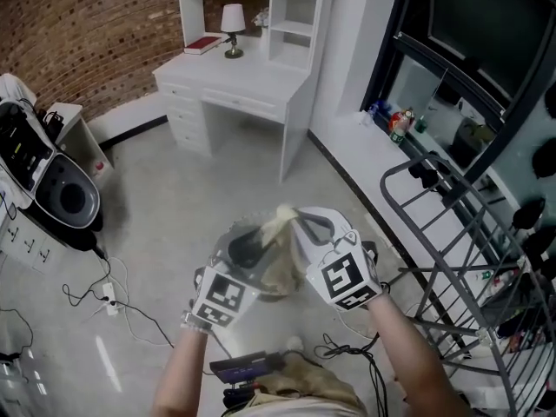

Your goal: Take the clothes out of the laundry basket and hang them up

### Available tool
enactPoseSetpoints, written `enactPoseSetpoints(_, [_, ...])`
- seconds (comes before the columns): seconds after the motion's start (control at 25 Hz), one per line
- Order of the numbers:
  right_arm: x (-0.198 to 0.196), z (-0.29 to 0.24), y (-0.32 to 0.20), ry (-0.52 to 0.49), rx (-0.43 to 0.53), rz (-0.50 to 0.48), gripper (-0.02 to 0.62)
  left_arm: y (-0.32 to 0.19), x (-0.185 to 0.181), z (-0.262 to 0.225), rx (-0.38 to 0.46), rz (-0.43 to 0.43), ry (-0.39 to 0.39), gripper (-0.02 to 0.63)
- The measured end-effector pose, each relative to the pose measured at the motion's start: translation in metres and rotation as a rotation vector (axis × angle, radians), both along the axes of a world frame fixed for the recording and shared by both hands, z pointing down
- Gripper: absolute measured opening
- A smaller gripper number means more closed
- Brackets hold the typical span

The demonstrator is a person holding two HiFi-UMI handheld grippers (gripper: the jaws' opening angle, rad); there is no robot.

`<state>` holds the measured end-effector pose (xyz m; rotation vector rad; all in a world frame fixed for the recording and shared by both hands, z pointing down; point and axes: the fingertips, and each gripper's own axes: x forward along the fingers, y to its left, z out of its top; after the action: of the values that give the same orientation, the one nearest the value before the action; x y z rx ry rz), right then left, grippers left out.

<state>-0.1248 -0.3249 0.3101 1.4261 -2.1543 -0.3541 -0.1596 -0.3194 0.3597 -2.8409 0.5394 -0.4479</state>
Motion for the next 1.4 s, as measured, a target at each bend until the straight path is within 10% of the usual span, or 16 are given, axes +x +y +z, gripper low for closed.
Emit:
enactPoseSetpoints(0.2, [0.003,-0.012,0.01,0.022,0.014,0.059,0.012,0.005,-0.017,-0.011,-0.05,-0.029,0.085,0.187])
enactPoseSetpoints(0.64, [0.014,-0.074,0.025,-0.006,0.13,0.179,0.012,0.039,-0.047,0.071,-0.114,0.032,-0.143,0.215])
enactPoseSetpoints(1.16, [0.06,-0.168,0.07,-0.025,0.286,0.364,0.012,0.09,0.025,0.133,-0.22,0.264,-0.243,0.225])
enactPoseSetpoints(1.4, [0.129,-0.173,0.121,0.041,0.278,0.54,0.012,0.12,0.091,0.124,-0.129,0.378,-0.252,0.018])
